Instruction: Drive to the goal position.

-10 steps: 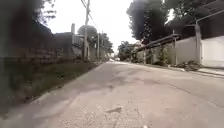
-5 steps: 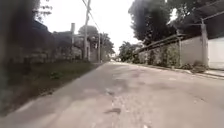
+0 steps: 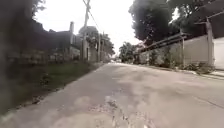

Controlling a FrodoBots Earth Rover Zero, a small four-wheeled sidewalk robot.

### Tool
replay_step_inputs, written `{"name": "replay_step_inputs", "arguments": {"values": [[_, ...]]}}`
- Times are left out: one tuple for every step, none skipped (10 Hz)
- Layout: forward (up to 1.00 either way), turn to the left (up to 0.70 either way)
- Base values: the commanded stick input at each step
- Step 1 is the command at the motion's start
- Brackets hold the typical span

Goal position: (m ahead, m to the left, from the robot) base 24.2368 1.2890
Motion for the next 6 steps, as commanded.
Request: {"name": "replay_step_inputs", "arguments": {"values": [[0.85, 0.0], [0.85, 0.0], [0.85, 0.0], [0.85, 0.0], [0.85, 0.0], [0.85, 0.0]]}}
